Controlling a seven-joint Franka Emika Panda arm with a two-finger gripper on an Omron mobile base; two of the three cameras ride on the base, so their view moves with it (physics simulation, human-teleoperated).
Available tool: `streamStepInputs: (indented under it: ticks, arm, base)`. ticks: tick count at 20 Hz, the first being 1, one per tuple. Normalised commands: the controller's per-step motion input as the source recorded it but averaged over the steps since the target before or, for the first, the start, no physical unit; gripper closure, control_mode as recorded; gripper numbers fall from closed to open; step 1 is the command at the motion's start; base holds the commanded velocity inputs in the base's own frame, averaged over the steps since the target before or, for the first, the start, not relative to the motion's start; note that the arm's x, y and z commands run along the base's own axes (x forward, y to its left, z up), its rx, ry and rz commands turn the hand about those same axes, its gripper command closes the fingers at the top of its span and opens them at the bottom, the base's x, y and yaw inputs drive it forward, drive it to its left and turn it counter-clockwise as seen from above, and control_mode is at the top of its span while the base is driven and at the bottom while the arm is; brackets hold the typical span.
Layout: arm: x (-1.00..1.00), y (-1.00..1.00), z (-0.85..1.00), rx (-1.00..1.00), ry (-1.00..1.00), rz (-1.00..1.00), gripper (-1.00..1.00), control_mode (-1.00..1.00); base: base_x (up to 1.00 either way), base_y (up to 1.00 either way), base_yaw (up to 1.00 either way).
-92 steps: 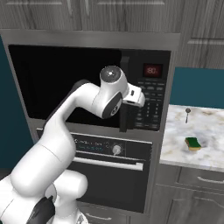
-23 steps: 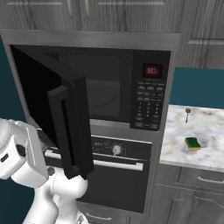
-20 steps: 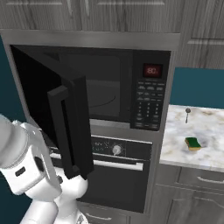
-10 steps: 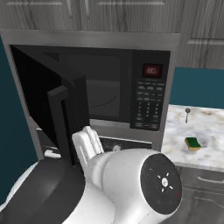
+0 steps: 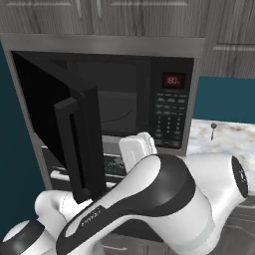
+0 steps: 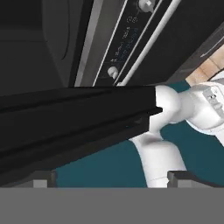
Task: Place the sponge inside the microwave to prepare for sanitizing.
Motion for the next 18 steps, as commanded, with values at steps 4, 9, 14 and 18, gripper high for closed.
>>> streamStepInputs:
  ticks: [4,9,14,18]
  arm:
    - [0.9,-0.01,-0.36,0.09,0.0,0.11,-1.0,-1.0]
    - [0.59,0.0,-0.27,0.08,-0.02,0.1,-1.0,-1.0]
    - [0.02,0.21,0.0,0.02,-0.02,0.04,-1.0,-1.0]
    - [0.0,0.86,-0.01,0.0,0.0,0.06,-1.0,-1.0]
  base:
    - [0.0,0.0,0.0]
    - [0.0,0.0,0.0]
    - [0.0,0.0,0.0]
    - [0.0,0.0,0.0]
